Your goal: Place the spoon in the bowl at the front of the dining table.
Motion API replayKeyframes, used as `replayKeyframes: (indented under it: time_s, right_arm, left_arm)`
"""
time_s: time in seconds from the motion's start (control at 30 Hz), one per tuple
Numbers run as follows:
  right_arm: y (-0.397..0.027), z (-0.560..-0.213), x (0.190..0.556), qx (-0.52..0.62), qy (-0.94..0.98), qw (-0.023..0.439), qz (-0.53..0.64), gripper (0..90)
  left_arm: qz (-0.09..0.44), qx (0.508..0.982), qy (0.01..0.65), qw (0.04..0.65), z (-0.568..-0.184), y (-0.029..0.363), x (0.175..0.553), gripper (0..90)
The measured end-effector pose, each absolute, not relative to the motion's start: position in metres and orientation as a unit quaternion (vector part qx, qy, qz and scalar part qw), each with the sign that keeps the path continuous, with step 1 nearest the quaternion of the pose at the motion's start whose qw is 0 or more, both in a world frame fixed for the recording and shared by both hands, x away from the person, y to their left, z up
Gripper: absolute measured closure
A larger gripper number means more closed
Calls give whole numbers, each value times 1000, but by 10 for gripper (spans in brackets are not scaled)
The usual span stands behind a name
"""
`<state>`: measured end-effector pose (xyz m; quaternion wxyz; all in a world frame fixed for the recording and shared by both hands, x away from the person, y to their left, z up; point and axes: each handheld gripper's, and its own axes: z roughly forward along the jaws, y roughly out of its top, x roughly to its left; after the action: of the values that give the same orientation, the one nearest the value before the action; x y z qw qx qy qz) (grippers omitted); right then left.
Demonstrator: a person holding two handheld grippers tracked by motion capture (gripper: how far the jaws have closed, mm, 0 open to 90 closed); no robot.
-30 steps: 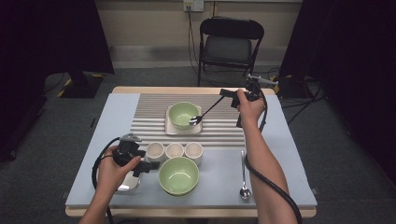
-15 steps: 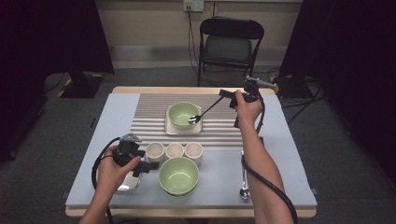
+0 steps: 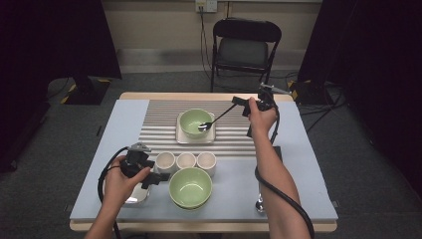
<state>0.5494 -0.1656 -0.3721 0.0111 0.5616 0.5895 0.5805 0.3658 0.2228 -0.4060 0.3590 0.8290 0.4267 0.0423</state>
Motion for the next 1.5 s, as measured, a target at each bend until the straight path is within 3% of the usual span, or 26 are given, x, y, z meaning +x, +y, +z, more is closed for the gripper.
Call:
replayKeyframes:
  time_s: [1.5]
  right_arm:
    - [-153,-390,535,560,617,7,553,893]
  left_arm:
    - [46,831,427,353,-407,223,366,176]
